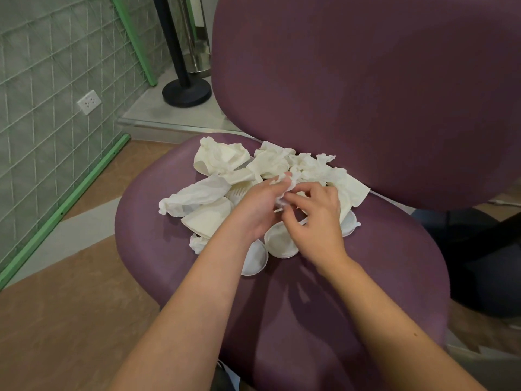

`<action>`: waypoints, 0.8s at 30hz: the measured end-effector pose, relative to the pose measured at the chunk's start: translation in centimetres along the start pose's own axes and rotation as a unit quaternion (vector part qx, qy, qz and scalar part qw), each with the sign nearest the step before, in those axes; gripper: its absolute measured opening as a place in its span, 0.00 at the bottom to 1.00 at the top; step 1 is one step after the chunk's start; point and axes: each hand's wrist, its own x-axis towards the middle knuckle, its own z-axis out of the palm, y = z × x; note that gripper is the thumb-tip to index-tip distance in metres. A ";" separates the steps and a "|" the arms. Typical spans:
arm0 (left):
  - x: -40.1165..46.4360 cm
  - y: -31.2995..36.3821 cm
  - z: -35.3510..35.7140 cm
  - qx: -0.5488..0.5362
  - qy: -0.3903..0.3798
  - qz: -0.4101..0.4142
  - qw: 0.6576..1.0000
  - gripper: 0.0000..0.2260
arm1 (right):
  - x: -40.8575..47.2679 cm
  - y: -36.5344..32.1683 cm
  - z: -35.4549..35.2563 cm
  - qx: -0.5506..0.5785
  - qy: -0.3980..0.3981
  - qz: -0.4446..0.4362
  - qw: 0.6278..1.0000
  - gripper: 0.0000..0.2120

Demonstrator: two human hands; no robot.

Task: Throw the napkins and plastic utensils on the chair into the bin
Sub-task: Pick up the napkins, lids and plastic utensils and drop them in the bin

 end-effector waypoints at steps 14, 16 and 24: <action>0.5 -0.7 0.9 0.042 0.115 -0.037 0.992 0.11 | 1.6 5.5 -1.2 -0.300 -0.069 0.175 0.935 0.22; 0.4 -0.5 1.1 0.040 0.119 -0.047 0.991 0.08 | 1.7 5.9 -1.2 -0.320 -0.075 0.150 0.932 0.18; 0.5 -0.8 0.9 0.105 0.100 -0.037 0.989 0.05 | 0.6 4.7 -1.9 -0.174 0.014 0.160 0.971 0.05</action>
